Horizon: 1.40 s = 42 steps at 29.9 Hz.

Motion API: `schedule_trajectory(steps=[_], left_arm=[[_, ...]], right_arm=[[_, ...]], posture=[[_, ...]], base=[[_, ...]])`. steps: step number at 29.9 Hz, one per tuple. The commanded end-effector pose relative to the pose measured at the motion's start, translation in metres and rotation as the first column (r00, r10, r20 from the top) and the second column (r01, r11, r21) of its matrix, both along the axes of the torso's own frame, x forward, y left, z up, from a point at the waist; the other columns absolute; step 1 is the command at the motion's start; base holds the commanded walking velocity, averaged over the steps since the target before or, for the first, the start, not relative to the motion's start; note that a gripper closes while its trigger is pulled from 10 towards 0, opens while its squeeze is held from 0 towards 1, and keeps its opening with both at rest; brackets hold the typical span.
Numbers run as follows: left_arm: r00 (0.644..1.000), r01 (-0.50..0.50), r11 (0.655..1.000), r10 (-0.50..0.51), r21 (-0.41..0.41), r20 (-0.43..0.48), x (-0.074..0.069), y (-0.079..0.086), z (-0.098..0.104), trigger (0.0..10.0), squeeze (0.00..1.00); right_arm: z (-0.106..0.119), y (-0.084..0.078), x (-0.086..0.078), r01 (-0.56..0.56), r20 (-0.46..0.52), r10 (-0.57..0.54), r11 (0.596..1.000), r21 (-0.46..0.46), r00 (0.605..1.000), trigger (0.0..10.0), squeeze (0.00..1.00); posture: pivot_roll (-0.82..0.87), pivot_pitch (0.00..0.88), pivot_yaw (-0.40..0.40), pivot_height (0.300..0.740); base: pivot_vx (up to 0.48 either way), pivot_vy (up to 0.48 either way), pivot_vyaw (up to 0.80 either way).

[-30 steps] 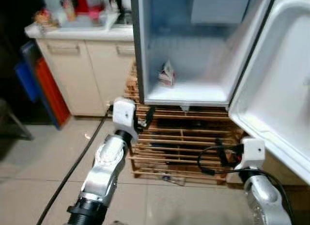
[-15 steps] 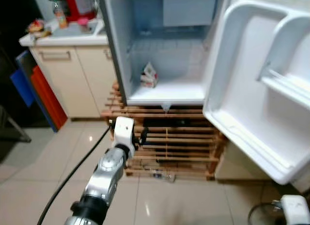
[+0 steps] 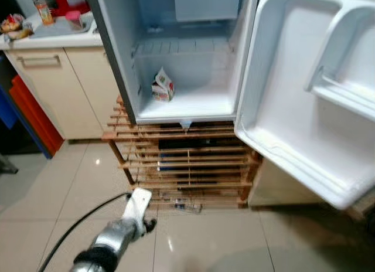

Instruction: Restocking fridge

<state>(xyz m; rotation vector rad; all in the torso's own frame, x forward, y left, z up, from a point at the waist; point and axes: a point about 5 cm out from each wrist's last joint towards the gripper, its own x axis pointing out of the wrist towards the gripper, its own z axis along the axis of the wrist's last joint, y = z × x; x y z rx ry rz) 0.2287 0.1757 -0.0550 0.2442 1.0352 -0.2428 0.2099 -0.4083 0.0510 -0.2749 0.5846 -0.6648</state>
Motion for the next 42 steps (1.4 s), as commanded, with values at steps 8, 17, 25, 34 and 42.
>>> schedule_trajectory(steps=[8, 17, 25, 34, 42], left_arm=[[0.997, 0.075, 0.997, -0.076, 0.027, 0.001, 0.000, -0.008, -0.004, 10.0, 0.00], [0.889, 0.439, 0.875, -0.389, 0.206, -0.243, -0.059, 0.018, -0.035, 10.0, 0.00], [0.876, 0.424, 0.893, -0.364, 0.148, -0.315, -0.081, 0.020, -0.043, 10.0, 0.00], [0.986, 0.166, 0.984, -0.166, 0.070, -0.009, -0.027, -0.005, -0.022, 10.0, 0.00], [0.922, 0.194, 0.968, -0.123, -0.162, 0.367, 0.028, -0.030, 0.022, 10.0, 0.00]], right_arm=[[0.009, 0.087, 0.060, -0.586, 0.233, 0.540, 0.777, 0.230, 0.808, 10.0, 0.00], [0.022, 0.198, 0.009, -0.869, 0.420, 0.824, 0.164, 0.467, 0.381, 10.0, 0.00], [0.061, 0.237, 0.002, -0.884, 0.656, 0.702, -0.083, 0.460, 0.276, 10.0, 0.00], [0.018, 0.169, 0.049, -0.680, 0.284, 0.618, 0.660, 0.320, 0.733, 10.0, 0.00], [0.010, 0.183, 0.059, -0.597, 0.341, 0.504, 0.755, 0.273, 0.793, 10.0, 0.00]], posture=[[-0.20, 0.000, 0.046, 0.740], [-0.21, 0.000, 0.043, 0.740], [-0.21, 0.000, 0.043, 0.740], [-0.19, 0.000, 0.029, 0.740], [-0.16, 0.000, 0.018, 0.740]], base=[[0.000, 0.000, 0.00], [0.000, 0.000, 0.00], [0.000, 0.000, 0.00], [0.000, 0.000, 0.00], [0.000, 0.000, 0.00]])
